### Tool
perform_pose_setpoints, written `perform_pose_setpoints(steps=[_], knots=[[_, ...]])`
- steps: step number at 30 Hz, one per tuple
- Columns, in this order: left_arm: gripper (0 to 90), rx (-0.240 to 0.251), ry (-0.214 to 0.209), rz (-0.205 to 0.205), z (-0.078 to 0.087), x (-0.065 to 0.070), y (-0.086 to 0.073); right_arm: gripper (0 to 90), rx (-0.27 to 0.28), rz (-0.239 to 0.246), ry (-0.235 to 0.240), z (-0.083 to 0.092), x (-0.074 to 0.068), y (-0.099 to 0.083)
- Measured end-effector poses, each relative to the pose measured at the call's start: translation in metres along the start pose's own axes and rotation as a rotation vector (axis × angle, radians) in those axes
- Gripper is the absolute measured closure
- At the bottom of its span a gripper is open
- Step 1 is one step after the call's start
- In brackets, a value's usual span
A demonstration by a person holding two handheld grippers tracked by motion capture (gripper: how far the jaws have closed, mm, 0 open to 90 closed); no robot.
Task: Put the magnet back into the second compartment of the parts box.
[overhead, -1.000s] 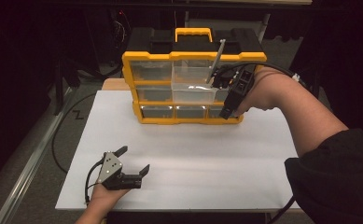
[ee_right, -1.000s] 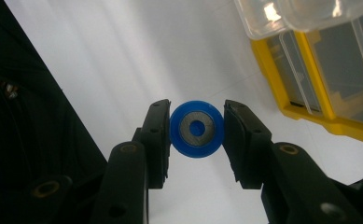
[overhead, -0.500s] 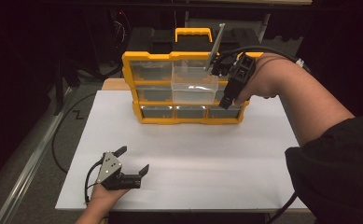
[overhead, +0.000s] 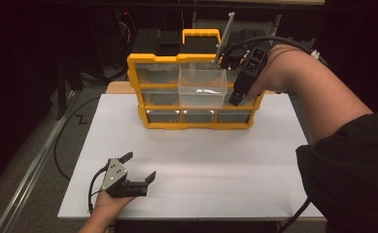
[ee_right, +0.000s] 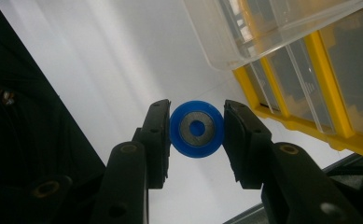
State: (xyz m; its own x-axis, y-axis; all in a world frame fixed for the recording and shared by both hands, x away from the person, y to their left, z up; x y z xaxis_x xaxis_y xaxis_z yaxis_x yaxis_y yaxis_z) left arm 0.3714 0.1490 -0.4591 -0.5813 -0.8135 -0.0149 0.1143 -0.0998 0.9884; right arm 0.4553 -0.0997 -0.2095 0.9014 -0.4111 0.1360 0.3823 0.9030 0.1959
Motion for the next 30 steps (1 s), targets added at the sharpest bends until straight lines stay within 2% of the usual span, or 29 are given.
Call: perform_pose_setpoints(steps=[5, 9, 16, 30], knots=[[0.0, 0.0, 0.001, -0.002, 0.0, -0.001, 0.0, 64.8, -0.022, 0.001, -0.008, 0.0, 0.005, 0.002], [0.1, -0.002, 0.001, -0.001, 0.0, -0.001, 0.0, 64.7, -0.008, 0.009, -0.009, 0.003, 0.006, 0.006], [0.1, -0.007, -0.002, -0.001, -0.001, -0.001, -0.001, 64.7, 0.02, -0.003, -0.024, 0.014, 0.011, 0.012], [0.0, 0.003, 0.001, 0.004, 0.001, -0.004, 0.001, 64.7, 0.022, 0.016, -0.035, 0.011, 0.015, 0.037]])
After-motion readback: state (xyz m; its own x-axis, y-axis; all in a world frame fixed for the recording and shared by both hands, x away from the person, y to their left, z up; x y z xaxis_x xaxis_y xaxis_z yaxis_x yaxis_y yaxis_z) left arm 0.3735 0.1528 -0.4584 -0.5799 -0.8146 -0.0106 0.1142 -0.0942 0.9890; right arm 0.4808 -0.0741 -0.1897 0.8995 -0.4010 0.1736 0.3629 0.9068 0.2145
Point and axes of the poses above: each handheld gripper's, and its own axes: z roughly backward along the jaws, y roughly out of its top, x roughly to its right, the point moved 10 cm from there along -z, roughly forward along the jaws, and after that the axes turned 6 degrees about x, right-handed, at the moved point
